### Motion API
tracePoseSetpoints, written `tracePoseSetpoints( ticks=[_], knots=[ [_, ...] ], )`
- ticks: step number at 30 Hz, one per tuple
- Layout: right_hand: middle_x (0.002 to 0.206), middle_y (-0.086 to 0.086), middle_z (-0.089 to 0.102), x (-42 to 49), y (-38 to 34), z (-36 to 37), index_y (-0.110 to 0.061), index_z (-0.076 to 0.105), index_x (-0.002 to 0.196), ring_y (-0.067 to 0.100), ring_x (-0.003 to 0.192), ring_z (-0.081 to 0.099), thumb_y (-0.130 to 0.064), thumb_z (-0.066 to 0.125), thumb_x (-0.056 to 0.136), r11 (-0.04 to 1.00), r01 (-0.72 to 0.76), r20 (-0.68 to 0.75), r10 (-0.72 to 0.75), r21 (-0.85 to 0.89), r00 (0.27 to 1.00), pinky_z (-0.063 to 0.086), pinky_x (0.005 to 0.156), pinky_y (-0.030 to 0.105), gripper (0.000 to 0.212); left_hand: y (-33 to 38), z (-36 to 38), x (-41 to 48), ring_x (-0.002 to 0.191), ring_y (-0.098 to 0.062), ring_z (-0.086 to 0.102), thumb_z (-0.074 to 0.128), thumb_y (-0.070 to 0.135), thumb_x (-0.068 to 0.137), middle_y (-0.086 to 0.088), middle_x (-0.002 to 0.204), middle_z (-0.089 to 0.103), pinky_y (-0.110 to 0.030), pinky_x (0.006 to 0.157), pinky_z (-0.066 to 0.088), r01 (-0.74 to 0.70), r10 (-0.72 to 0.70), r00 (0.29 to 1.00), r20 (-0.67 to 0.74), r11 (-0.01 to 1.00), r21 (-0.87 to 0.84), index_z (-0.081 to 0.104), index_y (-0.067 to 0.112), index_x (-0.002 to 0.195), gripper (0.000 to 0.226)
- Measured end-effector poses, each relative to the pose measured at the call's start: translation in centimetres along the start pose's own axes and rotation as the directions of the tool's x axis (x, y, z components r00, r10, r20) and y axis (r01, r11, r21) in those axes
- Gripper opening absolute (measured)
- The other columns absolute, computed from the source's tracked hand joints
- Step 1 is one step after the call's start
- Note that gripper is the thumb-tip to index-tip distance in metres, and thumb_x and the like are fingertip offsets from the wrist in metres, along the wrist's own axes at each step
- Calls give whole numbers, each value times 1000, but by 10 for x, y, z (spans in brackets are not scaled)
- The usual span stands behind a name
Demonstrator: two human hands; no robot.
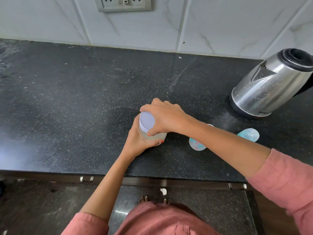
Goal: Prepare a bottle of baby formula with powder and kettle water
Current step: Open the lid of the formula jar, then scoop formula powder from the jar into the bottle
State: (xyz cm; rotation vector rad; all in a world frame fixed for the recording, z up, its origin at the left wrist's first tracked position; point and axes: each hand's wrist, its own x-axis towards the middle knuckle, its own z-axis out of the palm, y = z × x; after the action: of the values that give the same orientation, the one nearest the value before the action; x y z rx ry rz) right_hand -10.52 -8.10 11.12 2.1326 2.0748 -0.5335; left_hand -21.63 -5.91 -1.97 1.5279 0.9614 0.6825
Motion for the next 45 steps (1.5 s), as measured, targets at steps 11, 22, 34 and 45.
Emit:
tracePoseSetpoints(
  ticks=[11, 22, 34, 45],
  knots=[
    [141, 4, 38, 20, 35, -44, -20, 35, 138, 22, 124, 40, -23, 76, 72, 960, 19, 50, -34, 280, 998, 36, 95, 31, 78, 5, -1, -2, 109, 13, 48, 79, 43, 39, 20, 121, 48, -6, 87, 39, -81, 81, 997, -1, 997, 5, 36, 41, 118, 90],
    [146, 11, 30, 116, 91, -21, -17, 33, 140, 30, 128, 38, -22, 74, 74, 942, -150, 43, 143, 300, 989, 38, 93, 34, 78, 0, -2, 1, 120, 4, 44, 83, 42, 43, 16, 130, 45, -9, 97, 33, -155, 155, 988, 15, 988, 12, 37, 37, 123, 93],
    [145, 12, 26, 162, 103, 17, -21, 26, 143, 36, 130, 35, -27, 77, 71, 972, -189, 60, 182, 141, 981, 37, 103, 49, 89, -2, -3, 1, 119, 7, 44, 83, 42, 43, 18, 129, 44, -7, 95, 32, -147, 148, 988, 33, 989, -12, 36, 33, 124, 95],
    [149, 11, 24, 156, 106, 26, -20, 21, 145, 34, 134, 30, -33, 78, 70, 963, -205, 58, 198, 174, 978, 34, 105, 51, 95, -2, -3, 1, 119, 7, 43, 82, 42, 43, 17, 129, 44, -6, 95, 32, -161, 162, 986, 40, 987, -15, 35, 33, 125, 95]
  ],
)
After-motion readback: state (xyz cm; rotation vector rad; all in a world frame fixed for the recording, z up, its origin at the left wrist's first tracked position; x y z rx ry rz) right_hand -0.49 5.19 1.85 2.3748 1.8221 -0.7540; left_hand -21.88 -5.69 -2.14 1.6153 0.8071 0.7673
